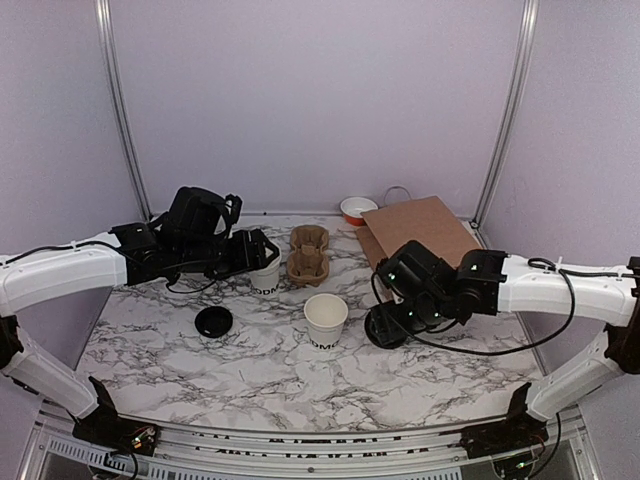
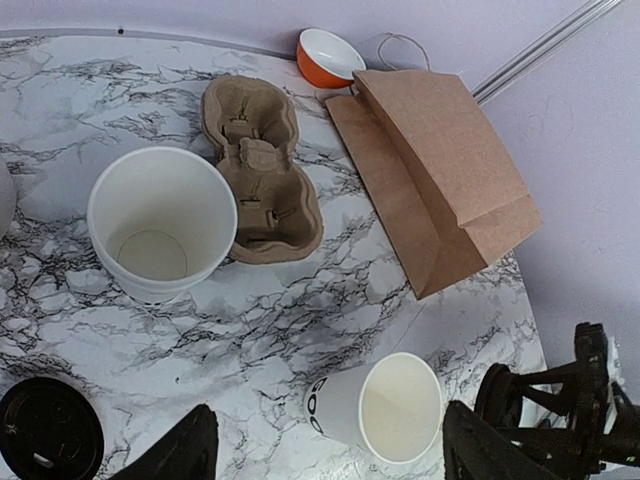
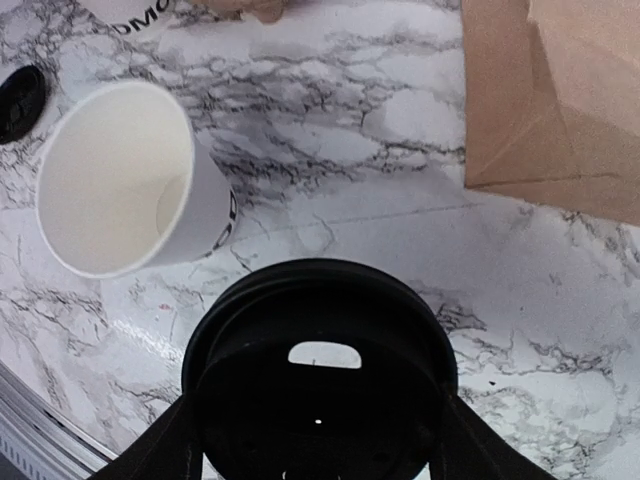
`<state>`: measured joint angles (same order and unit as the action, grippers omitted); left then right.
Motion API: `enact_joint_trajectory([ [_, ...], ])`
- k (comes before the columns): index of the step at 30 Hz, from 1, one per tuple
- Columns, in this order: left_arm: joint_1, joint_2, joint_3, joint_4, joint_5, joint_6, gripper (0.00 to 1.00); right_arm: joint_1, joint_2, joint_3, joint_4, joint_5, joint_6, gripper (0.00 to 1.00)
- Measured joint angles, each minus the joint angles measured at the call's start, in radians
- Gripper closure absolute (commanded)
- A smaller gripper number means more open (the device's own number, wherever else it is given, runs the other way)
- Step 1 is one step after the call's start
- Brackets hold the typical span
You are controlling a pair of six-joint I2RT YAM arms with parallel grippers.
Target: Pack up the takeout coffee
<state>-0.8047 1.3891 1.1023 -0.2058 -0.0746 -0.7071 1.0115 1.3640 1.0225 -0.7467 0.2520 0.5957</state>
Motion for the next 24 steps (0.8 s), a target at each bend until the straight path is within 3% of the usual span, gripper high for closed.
enact_joint_trajectory([
  [11,0.005,0.052,-0.02,0.014,0.068,-0.016,0.23,-0.042,0.182,0.344,-0.023,-0.007,-0.187,0.31],
  [24,0.017,0.002,-0.107,0.022,0.078,-0.016,0.22,-0.042,0.404,0.565,-0.062,-0.087,-0.293,0.31],
])
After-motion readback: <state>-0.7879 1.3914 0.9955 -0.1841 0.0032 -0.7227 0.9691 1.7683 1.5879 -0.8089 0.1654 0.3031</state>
